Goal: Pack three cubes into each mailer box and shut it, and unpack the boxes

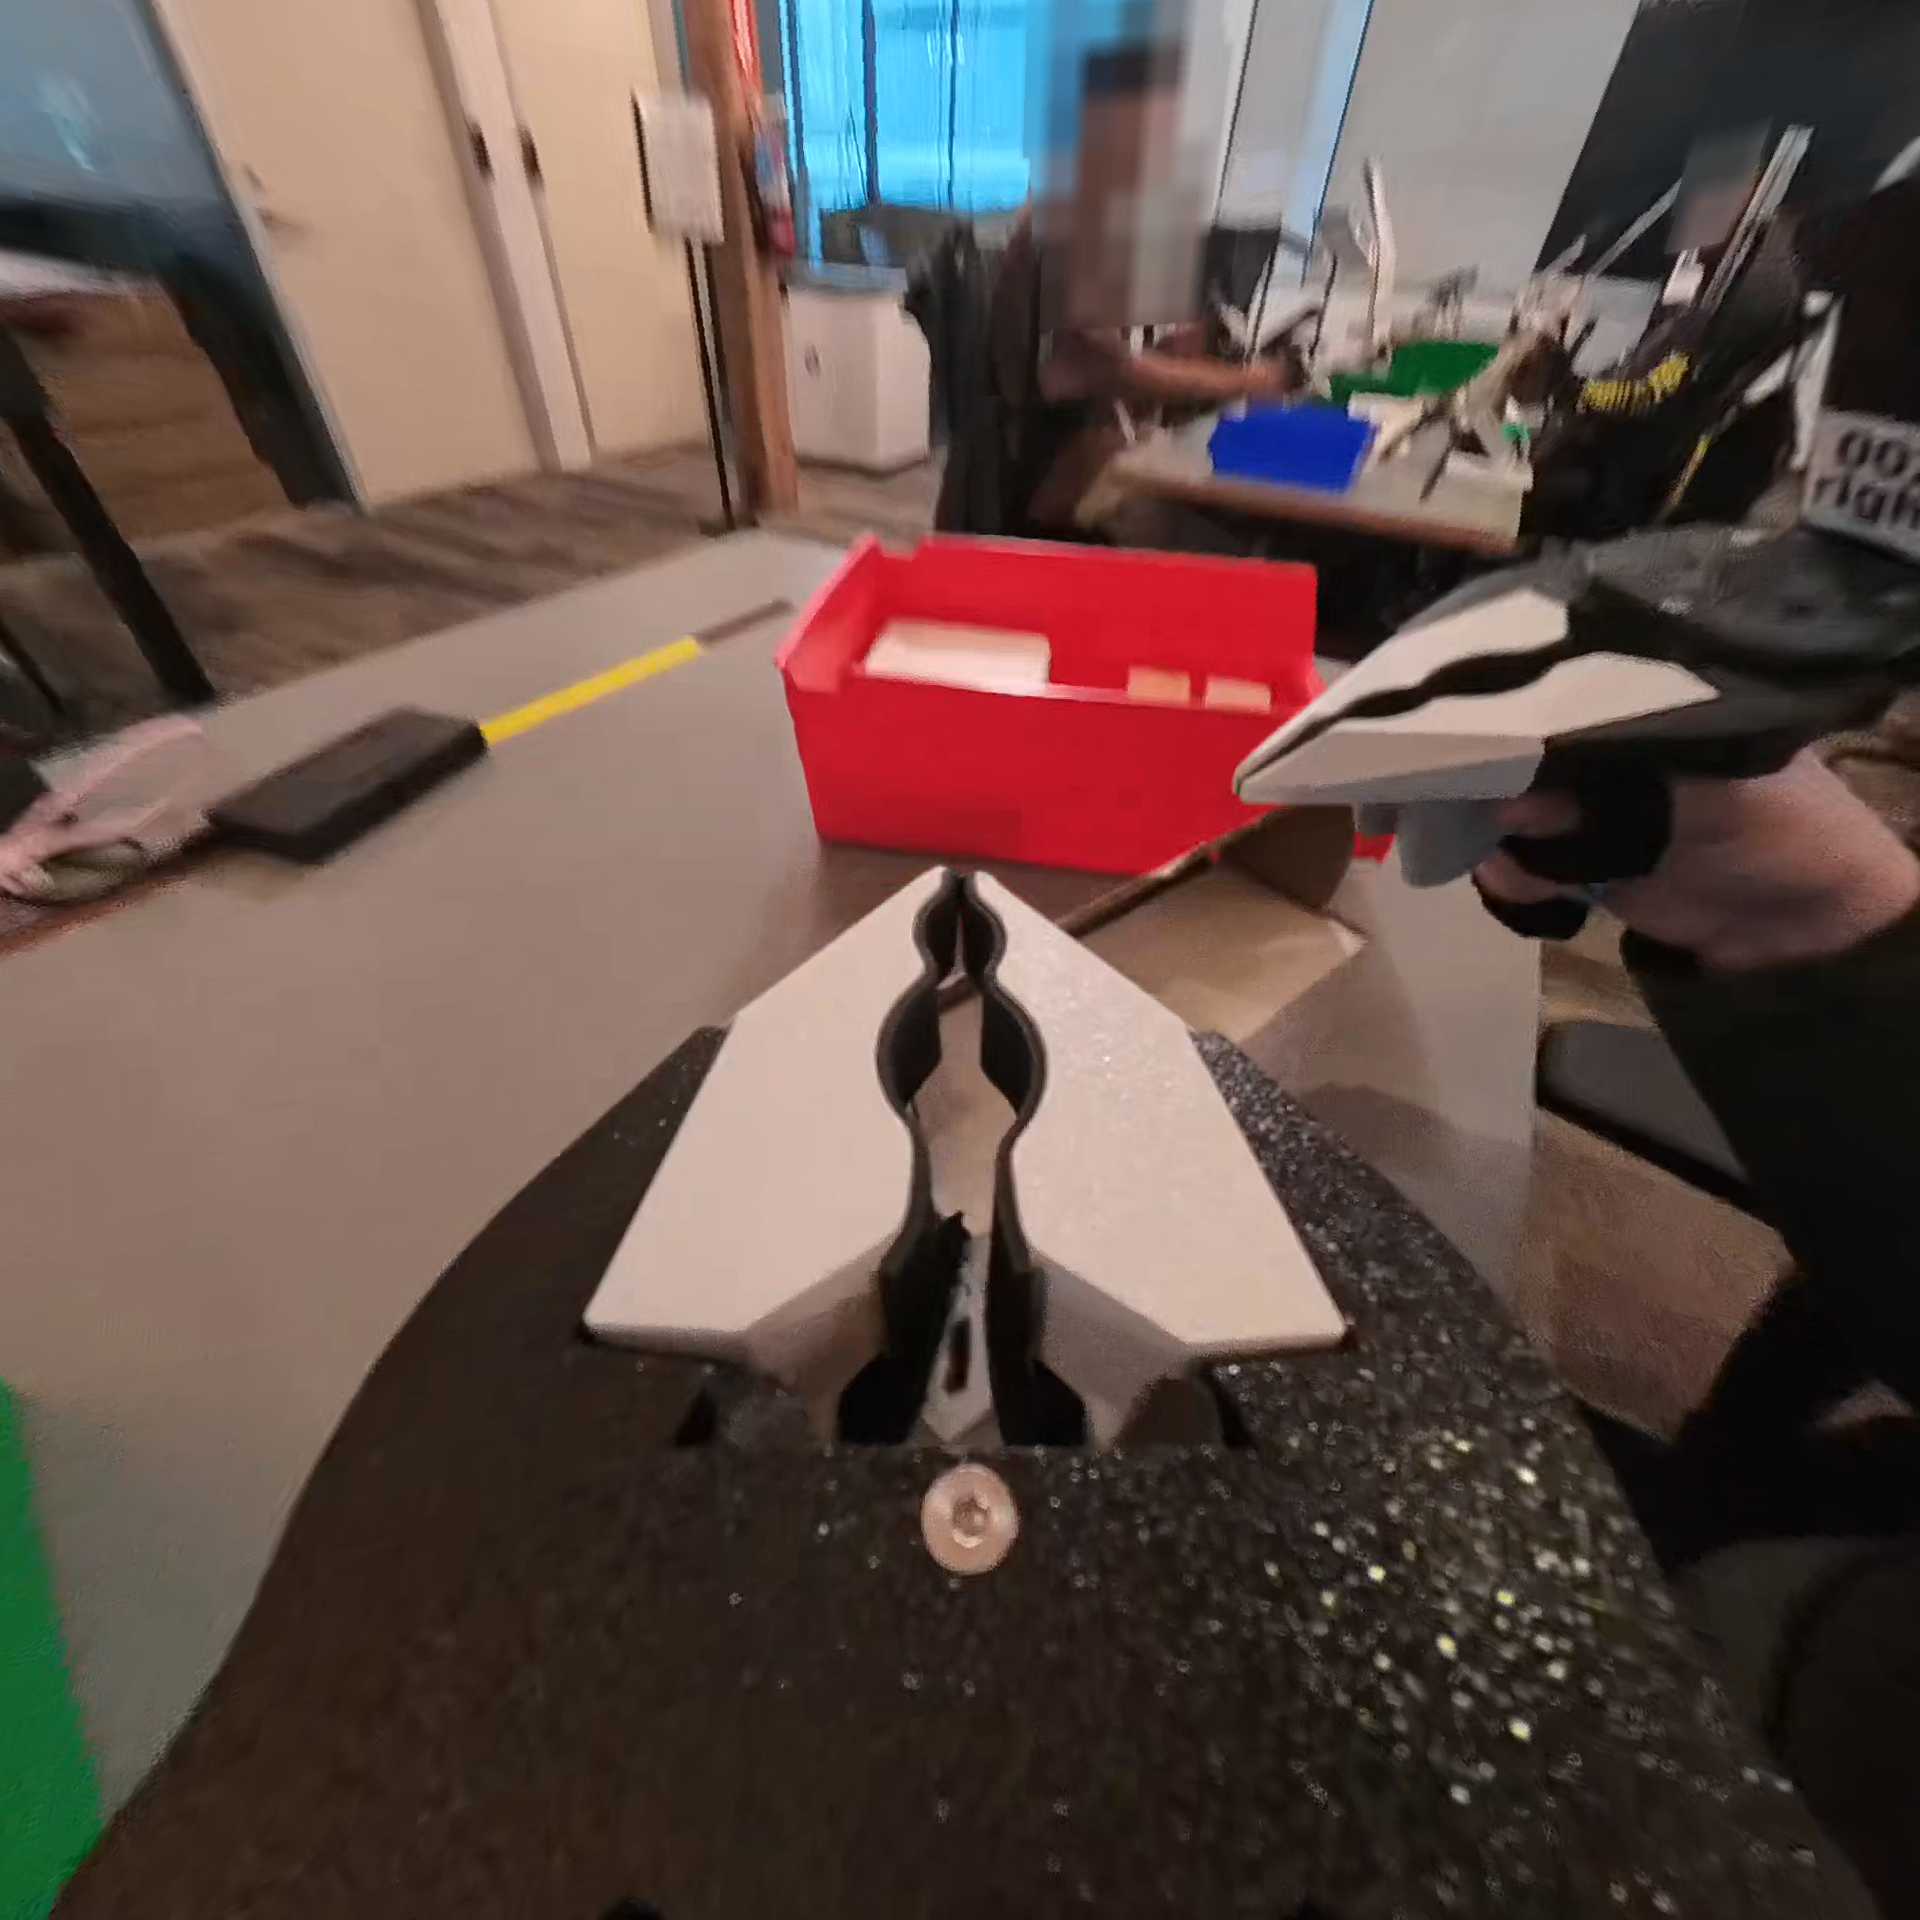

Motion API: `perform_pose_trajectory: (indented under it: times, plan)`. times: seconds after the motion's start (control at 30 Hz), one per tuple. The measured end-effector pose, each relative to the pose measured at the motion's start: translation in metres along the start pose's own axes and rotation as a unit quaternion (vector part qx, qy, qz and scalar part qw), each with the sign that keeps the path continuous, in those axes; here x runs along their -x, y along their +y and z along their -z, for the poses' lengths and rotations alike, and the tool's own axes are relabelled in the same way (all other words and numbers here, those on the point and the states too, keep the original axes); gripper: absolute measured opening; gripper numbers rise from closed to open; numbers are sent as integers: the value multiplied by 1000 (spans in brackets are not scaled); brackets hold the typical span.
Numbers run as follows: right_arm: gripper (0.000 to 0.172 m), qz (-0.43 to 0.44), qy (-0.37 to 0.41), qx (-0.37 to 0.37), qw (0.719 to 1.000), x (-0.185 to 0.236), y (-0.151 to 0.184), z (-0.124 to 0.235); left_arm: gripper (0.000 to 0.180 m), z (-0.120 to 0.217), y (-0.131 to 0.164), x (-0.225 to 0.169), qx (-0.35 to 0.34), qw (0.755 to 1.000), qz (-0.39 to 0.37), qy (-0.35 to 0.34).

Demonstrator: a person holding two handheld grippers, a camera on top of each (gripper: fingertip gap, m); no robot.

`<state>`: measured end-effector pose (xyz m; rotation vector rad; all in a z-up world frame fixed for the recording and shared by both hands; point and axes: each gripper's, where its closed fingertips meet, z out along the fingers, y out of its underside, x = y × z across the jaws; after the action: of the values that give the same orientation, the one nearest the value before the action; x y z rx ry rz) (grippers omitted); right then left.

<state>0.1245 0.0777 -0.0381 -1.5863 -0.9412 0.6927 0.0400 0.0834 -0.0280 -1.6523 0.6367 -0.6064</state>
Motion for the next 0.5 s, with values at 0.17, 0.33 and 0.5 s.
perform_pose_trajectory:
  times: [0.17,0.33,0.5]
  plan:
    - [0,1,-7,43,999,11,32,-9,0,-3,45,-11,66,993,83,53]
    - [0,-7,-2,34,999,13,36,-8,0,-2,49,-13,58,996,52,35]
    - [49,80,18,-20,996,8,-2,2,0,10,20,18,-40,995,-46,-83]
